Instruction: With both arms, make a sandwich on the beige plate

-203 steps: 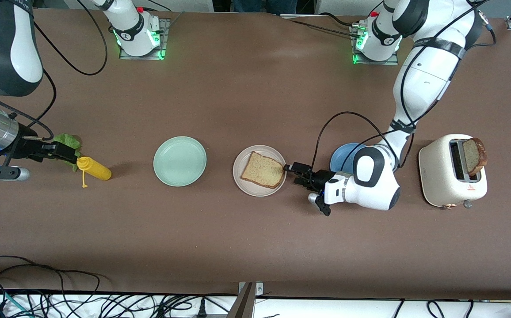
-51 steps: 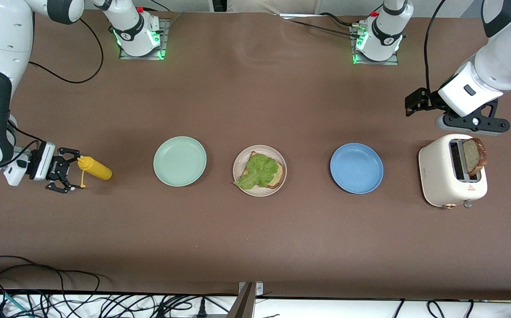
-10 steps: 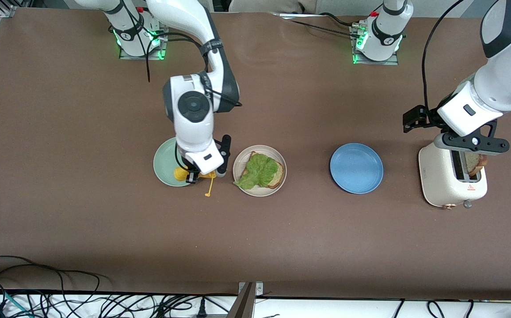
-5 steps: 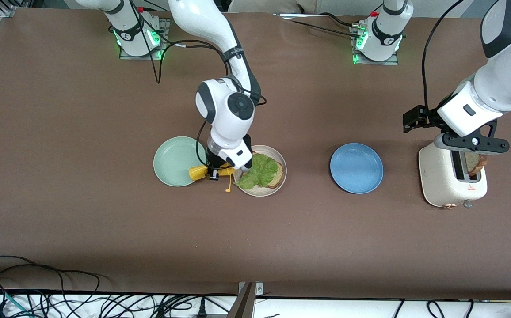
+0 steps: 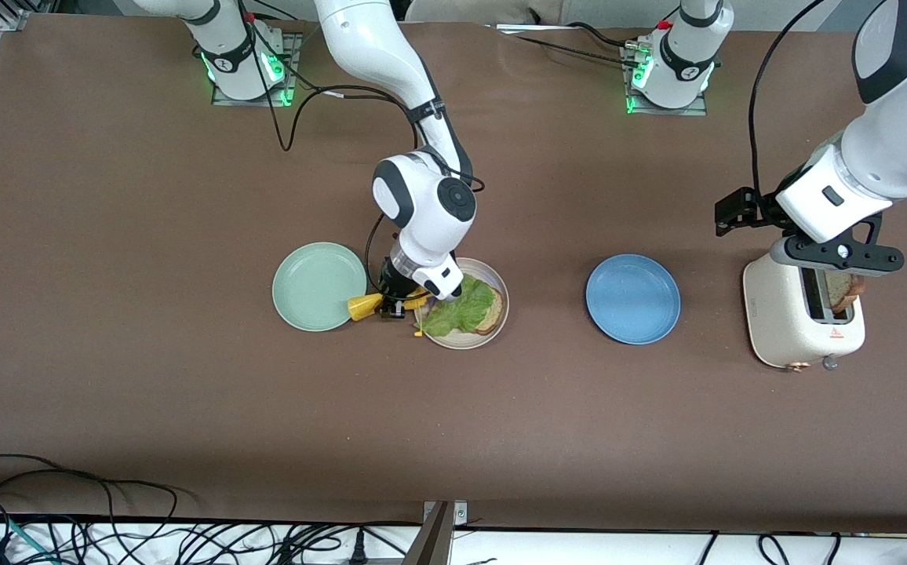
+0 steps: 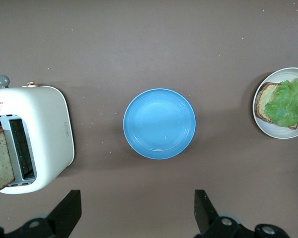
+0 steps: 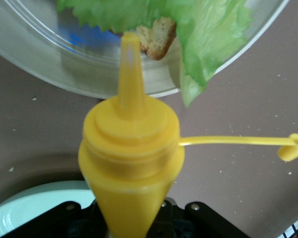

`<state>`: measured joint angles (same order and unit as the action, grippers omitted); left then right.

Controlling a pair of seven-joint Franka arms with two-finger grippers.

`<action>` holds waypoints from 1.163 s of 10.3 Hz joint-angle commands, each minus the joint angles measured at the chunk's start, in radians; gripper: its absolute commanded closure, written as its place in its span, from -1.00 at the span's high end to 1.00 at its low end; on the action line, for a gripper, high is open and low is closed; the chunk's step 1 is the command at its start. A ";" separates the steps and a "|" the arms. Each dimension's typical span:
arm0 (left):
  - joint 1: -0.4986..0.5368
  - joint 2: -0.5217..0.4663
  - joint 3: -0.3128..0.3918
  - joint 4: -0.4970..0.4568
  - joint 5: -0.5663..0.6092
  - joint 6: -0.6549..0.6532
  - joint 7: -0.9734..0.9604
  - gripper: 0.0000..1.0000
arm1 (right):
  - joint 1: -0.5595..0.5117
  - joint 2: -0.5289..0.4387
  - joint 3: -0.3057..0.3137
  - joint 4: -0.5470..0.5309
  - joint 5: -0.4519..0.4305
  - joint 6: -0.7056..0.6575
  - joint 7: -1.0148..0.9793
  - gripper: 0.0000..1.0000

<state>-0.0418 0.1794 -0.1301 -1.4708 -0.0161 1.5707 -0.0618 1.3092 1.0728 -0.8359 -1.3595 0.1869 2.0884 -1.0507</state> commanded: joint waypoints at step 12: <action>-0.006 0.011 0.006 0.027 -0.015 -0.009 0.010 1.00 | -0.051 -0.135 -0.032 0.033 -0.014 -0.086 -0.094 -1.00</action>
<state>-0.0419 0.1795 -0.1302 -1.4705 -0.0161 1.5707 -0.0618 1.2957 1.0280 -0.8570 -1.3242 0.1157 2.0471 -1.0514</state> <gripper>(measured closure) 0.000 0.841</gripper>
